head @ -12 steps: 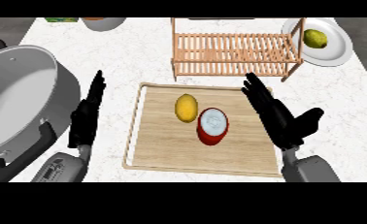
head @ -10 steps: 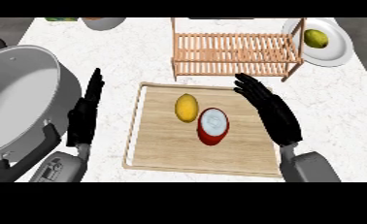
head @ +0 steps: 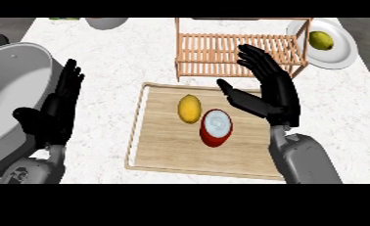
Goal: Pick the can from the tray and place it in the tiered shelf
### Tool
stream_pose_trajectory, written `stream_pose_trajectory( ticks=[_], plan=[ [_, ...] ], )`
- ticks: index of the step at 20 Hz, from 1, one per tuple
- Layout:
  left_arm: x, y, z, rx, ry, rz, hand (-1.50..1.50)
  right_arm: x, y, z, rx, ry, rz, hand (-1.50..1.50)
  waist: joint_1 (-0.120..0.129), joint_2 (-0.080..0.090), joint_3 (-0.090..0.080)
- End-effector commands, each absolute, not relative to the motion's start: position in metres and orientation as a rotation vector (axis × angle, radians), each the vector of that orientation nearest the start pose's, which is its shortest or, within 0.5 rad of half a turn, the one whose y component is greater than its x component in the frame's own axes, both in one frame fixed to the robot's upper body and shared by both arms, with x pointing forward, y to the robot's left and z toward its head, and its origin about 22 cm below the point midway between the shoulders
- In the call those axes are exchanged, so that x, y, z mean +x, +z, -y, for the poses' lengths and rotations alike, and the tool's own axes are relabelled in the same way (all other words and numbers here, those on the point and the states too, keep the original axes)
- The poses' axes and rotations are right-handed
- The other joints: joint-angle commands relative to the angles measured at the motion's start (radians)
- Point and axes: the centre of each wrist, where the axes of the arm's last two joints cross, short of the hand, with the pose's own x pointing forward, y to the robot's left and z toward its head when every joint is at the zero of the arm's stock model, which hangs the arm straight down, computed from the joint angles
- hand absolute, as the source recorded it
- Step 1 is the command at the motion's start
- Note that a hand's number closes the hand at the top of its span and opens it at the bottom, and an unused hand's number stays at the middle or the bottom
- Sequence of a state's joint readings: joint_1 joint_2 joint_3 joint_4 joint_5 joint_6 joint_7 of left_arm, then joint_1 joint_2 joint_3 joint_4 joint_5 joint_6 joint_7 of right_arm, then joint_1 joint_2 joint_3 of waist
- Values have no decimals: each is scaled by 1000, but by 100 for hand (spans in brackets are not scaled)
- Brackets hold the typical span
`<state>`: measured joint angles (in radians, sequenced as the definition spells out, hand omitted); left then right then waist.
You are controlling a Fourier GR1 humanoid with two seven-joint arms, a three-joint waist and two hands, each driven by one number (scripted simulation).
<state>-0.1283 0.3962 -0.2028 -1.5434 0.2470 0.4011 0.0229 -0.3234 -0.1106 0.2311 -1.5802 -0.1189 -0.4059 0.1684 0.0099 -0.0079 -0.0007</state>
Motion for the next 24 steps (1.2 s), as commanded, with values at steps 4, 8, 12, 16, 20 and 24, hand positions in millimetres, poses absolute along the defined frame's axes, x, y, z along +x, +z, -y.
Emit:
stream_pose_trajectory(
  ticks=[4,8,12,16,20,24],
  plan=[
    [248,59,-266,253,27,1623,0,268,133,172,73,193,1763,-150,-8,2,1],
    [257,59,-263,246,22,1594,0,263,160,167,-64,557,1621,-150,-20,-3,-2],
    [252,57,-268,245,41,1596,0,250,191,150,-170,764,1493,-150,-10,-6,-4],
    [256,55,-264,259,30,1592,0,252,217,140,-468,991,1397,-150,-9,-5,-5],
    [257,61,-260,229,38,1598,0,248,221,102,-600,1112,1227,-150,6,-3,-4],
    [265,61,-271,234,28,1599,0,249,216,67,-637,1114,1170,-150,-4,4,-3]
  ],
)
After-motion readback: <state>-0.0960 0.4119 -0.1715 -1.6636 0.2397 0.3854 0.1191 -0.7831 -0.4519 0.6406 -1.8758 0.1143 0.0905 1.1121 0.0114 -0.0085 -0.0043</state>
